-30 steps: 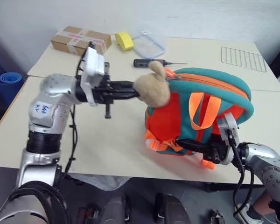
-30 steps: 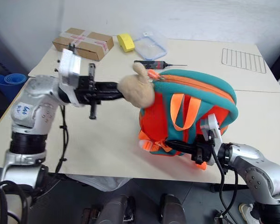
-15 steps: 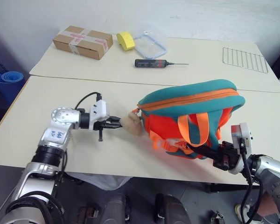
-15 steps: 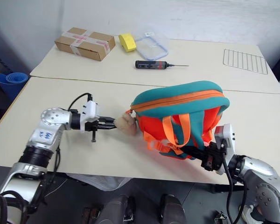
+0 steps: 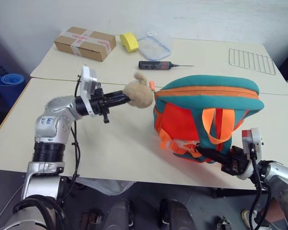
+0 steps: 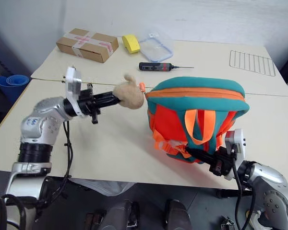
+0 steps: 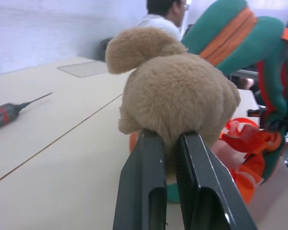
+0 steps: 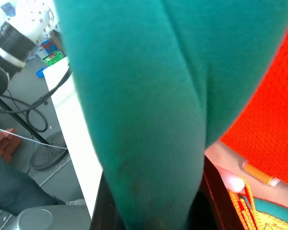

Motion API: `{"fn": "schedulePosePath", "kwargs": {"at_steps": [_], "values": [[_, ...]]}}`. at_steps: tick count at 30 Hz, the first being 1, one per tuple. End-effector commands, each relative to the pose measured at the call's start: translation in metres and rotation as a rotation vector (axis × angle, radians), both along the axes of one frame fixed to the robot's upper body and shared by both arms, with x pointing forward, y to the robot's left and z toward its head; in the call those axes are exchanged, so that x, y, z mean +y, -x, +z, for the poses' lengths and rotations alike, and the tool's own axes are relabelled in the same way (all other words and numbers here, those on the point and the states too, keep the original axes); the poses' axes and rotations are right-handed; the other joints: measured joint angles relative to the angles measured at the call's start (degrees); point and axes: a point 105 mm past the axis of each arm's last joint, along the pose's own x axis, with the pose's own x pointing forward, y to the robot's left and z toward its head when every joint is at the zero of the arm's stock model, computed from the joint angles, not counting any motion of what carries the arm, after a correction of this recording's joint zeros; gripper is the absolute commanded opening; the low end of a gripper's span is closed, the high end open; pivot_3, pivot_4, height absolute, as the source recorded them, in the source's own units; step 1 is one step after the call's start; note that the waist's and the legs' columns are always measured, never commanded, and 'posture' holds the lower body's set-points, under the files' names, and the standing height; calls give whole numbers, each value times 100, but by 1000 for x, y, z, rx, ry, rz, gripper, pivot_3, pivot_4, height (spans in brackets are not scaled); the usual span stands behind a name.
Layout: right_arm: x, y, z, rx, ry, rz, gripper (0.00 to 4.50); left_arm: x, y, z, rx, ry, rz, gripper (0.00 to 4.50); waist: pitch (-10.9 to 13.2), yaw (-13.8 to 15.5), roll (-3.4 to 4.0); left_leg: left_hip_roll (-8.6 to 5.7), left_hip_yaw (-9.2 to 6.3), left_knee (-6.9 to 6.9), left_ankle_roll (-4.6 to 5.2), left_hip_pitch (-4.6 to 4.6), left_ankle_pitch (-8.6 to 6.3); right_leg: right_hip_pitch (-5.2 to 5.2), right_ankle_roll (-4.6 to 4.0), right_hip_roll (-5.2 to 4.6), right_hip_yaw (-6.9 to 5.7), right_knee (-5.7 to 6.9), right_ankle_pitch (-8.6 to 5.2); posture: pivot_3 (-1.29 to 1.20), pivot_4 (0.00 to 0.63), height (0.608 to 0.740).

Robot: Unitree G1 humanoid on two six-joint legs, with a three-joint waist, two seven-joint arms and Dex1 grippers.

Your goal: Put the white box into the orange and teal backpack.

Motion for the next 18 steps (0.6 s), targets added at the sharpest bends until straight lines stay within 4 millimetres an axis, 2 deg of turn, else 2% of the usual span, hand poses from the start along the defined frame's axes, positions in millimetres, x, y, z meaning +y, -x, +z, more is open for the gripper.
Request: {"fn": "schedulePosePath", "kwargs": {"at_steps": [1, 7, 10, 13, 15, 18], "values": [[-1, -1, 6, -26, -22, -10, 106, 11, -13, -30, 35, -149, 107, 55, 0, 0, 0, 0, 1, 0, 0, 1, 0, 0, 0, 2, -1, 0, 0, 0, 150, 740], [-1, -5, 8, -36, -47, -30, 106, -9, -11, -79, 7, -403, 56, 55, 0, 0, 0, 0, 3, 0, 0, 0, 0, -2, 0, -1, 2, -1, 0, 0, 150, 740], [0, -6, 10, -42, -69, -36, 106, -19, -11, -92, -3, -433, 32, 55, 0, 0, 0, 0, 4, 0, -1, 1, -1, -2, 0, -5, 4, -1, 0, 0, 150, 740], [3, -9, 10, -56, -65, -56, 106, -29, -1, -87, -37, -405, -51, 55, 0, -1, 1, 3, 3, 0, -1, 0, -1, -2, 0, -14, 7, -2, 0, 0, 150, 740], [1, -18, 11, -72, -51, -108, 106, -23, 6, -77, -65, -381, -75, 55, 0, -6, 1, 3, 3, 0, -2, 1, -1, -3, -1, -17, 8, -2, 0, 0, 150, 740], [3, -18, 17, -176, 73, -88, 1088, 1, 20, -68, -69, -385, -78, 953, 0, -33, 1, 5, 4, 0, -3, -1, -2, -7, -1, -22, 15, -2, 0, 0, 150, 740]]}}
